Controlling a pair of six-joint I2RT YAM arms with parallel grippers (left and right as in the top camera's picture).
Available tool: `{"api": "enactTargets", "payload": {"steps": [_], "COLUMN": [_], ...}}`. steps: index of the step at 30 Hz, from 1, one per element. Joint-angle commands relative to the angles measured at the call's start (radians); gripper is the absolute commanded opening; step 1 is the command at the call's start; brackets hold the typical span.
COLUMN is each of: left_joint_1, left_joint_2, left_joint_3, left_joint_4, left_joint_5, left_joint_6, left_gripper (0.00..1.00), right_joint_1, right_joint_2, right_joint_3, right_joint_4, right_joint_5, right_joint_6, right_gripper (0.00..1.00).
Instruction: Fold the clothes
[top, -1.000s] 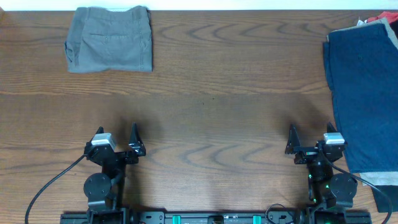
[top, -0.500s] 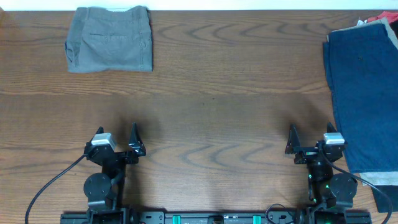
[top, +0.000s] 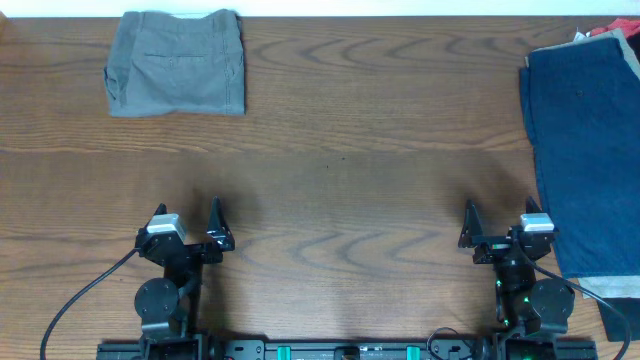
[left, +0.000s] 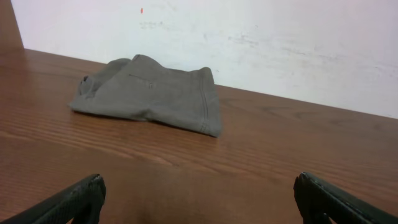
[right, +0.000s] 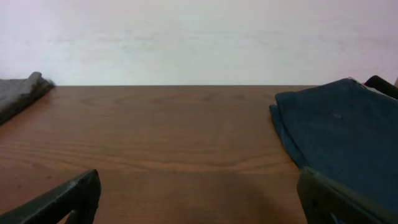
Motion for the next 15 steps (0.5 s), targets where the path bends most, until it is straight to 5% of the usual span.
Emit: {"api": "enactTargets", "payload": {"steps": [1, 11, 15], "left_joint_1": [0.005, 0.005, 0.005], "left_joint_2": [-0.006, -0.006, -0.006], "left_joint_3": [-0.019, -0.019, -0.019], "left_joint_4": [-0.03, -0.03, -0.03], "left_joint_5": [0.0, 0.0, 0.0], "left_joint_6": [0.006, 0.006, 0.006], "left_gripper": [0.98, 0.98, 0.98], "right_joint_1": [-0.03, -0.028, -0.028], "right_joint_2": [-0.005, -0.005, -0.005], "right_joint_3": [-0.005, -0.005, -0.005], "right_joint_4": [-0.002, 0.042, 0.081], "right_joint_5": [0.01, -0.198, -0.578], "right_joint_6": [0.007, 0.245, 0.681], "right_gripper": [0.99, 0.99, 0.99]}}
